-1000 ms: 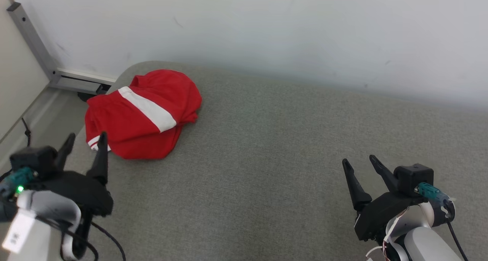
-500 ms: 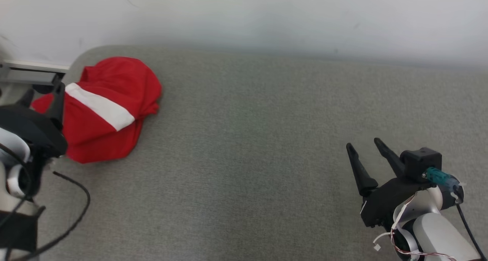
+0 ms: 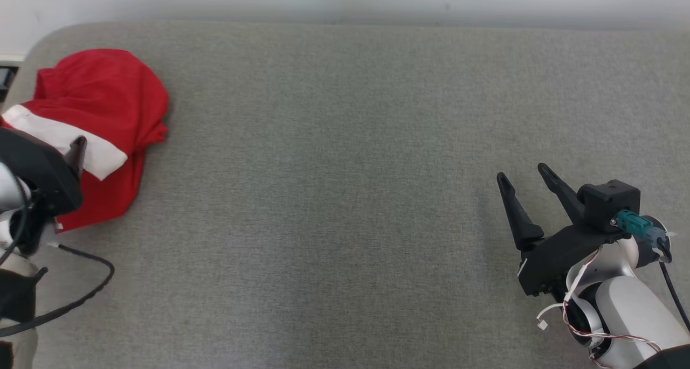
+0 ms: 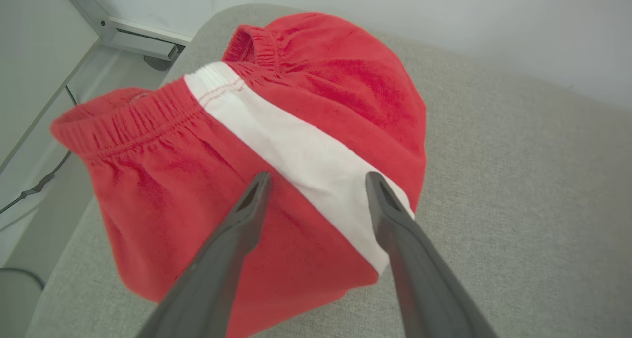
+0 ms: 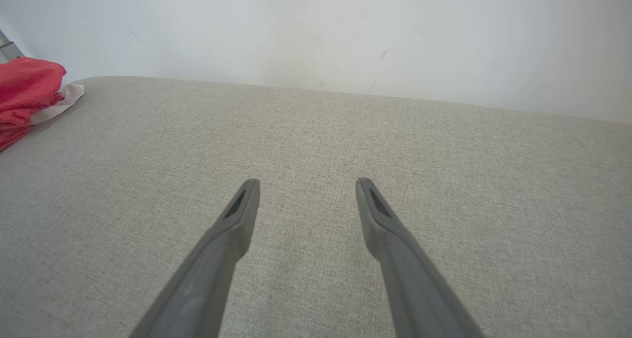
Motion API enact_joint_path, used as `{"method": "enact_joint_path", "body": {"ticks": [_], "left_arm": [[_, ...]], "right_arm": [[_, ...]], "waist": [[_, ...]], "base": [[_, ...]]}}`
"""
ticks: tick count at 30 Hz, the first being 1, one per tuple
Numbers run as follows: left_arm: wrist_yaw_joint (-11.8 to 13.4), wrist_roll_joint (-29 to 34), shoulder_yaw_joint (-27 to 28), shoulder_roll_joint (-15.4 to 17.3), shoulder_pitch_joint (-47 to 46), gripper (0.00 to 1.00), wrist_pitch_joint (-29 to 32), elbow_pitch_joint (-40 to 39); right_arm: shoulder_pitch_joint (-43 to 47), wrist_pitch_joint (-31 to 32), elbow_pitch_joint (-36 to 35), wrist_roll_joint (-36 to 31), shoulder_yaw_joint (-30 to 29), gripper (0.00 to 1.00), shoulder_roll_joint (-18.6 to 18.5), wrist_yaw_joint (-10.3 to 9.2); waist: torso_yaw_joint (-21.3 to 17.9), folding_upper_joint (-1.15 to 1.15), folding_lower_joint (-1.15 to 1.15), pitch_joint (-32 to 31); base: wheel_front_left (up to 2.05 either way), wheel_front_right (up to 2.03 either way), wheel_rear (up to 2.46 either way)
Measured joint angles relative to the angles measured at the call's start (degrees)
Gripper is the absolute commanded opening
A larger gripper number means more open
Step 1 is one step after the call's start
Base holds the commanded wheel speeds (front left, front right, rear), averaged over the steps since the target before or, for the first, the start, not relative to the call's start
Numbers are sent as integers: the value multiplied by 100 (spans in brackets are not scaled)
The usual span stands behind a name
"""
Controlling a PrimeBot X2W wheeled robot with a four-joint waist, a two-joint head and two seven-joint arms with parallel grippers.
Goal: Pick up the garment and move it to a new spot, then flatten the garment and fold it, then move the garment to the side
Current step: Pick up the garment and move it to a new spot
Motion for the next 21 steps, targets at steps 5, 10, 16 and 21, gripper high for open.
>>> {"method": "enact_joint_path", "body": {"ticks": [5, 10, 16, 21], "left_arm": [[26, 312, -264, 42, -188, 100, 237, 370], [64, 391, -338, 48, -350, 0, 337, 609], [48, 531, -528, 59, -605, 0, 288, 867], [3, 532, -568, -5, -888, 0, 101, 989]], "right_arm": [[-5, 8, -2, 0, -14, 100, -37, 0], [-15, 48, -20, 0, -37, 100, -60, 0], [-64, 46, 29, 0, -63, 100, -70, 0], [-100, 38, 113, 1, -73, 100, -62, 0]], "waist": [[-122, 0, 0, 167], [-173, 0, -1, 265], [-172, 0, -1, 301], [-121, 0, -1, 217]], "base": [[0, 0, 0], [0, 0, 0], [0, 0, 0], [0, 0, 0]]}}
